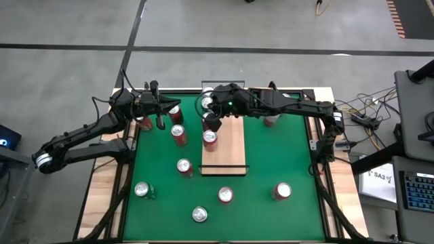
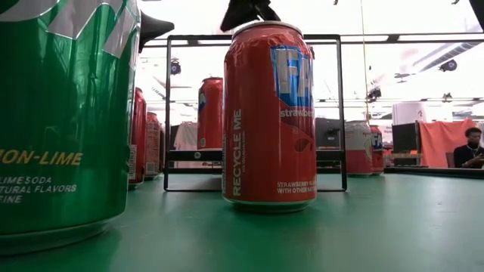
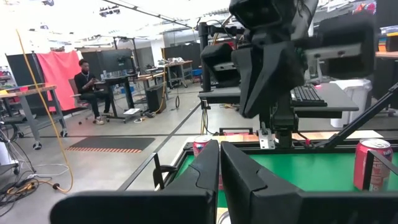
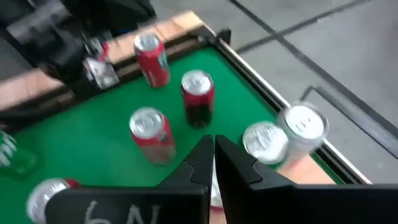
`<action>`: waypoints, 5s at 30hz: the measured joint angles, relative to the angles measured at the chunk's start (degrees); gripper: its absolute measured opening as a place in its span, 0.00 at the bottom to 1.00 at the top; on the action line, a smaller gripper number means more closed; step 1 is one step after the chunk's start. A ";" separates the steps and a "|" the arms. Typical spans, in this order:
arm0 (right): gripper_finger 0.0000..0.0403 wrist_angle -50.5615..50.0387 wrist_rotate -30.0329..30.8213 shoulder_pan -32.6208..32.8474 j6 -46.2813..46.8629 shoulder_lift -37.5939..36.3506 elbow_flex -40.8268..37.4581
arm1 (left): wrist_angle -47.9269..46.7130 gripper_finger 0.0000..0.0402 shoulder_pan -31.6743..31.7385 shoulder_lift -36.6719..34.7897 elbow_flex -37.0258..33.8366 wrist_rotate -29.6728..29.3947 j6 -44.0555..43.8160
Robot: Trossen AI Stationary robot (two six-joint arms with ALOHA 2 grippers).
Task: Place canned beverage on shelf
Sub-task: Put the white/pink soda can on the shelf and aligned with the other white/pink soda can
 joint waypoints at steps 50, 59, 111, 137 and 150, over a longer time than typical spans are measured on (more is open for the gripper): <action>0.53 -42.39 -4.75 -14.53 20.39 0.31 -0.26 | 0.00 0.00 0.01 0.00 0.00 -0.02 -0.01; 0.64 -47.26 -6.95 -22.65 20.78 0.07 -6.78 | -0.05 0.00 0.00 0.00 0.00 -0.02 -0.01; 0.64 -39.00 -5.01 -28.20 17.63 -1.66 -28.73 | -0.61 0.00 0.01 0.02 0.01 -0.02 0.85; 0.64 -39.02 -9.89 -27.98 16.09 -1.81 -18.25 | -0.63 0.00 0.02 0.02 0.02 -0.04 0.86; 0.64 -38.99 -6.76 -27.69 16.71 -1.86 -18.34 | -0.63 0.00 0.02 0.02 0.02 -0.04 0.86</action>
